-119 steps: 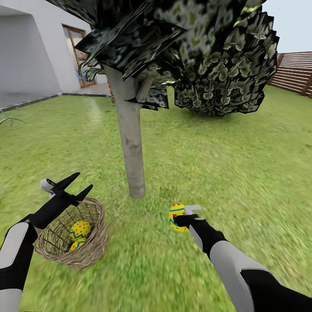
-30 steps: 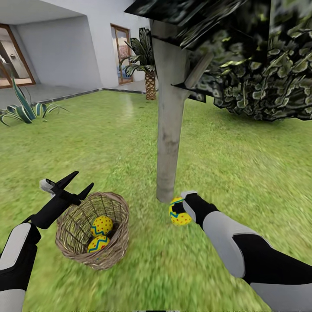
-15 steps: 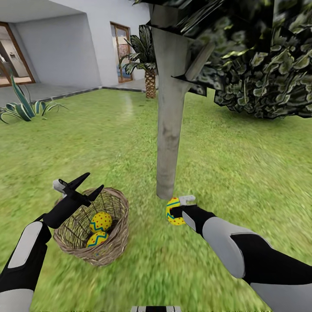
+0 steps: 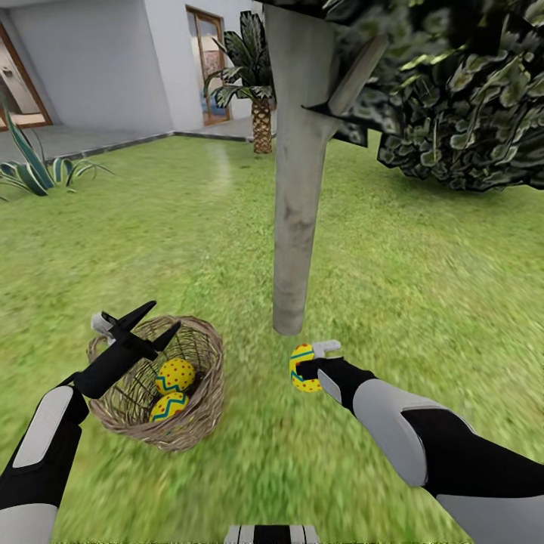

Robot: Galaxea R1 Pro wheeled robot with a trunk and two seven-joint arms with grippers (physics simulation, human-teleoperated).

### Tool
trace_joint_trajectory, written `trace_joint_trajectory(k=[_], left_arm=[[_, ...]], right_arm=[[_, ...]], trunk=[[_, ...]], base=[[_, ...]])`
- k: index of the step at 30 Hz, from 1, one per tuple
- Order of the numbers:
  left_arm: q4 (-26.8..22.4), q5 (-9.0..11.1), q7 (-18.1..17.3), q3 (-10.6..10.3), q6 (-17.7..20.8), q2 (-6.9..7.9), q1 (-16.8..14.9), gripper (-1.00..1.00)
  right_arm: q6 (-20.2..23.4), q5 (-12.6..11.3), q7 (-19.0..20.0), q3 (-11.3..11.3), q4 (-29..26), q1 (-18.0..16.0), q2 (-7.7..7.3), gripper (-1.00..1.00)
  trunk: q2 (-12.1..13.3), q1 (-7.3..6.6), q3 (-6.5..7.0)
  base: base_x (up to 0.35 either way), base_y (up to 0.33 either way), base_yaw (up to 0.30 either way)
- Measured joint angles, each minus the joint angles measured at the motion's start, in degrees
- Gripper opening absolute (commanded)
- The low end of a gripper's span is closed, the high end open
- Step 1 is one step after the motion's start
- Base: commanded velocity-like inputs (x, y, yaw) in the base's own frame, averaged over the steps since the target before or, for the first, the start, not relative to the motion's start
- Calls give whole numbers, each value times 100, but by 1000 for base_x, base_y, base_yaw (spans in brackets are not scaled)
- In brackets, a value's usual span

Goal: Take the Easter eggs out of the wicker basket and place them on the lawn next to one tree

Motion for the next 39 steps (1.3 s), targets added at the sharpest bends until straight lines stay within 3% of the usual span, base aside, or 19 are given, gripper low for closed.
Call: trace_joint_trajectory(k=[39], left_arm=[[-3, 0, 2, 0, 0, 2, 1, 100]], right_arm=[[-13, 0, 5, -3, -15, 1, 0, -100]], trunk=[[-52, 100, -865]], base=[[0, 0, 0]])
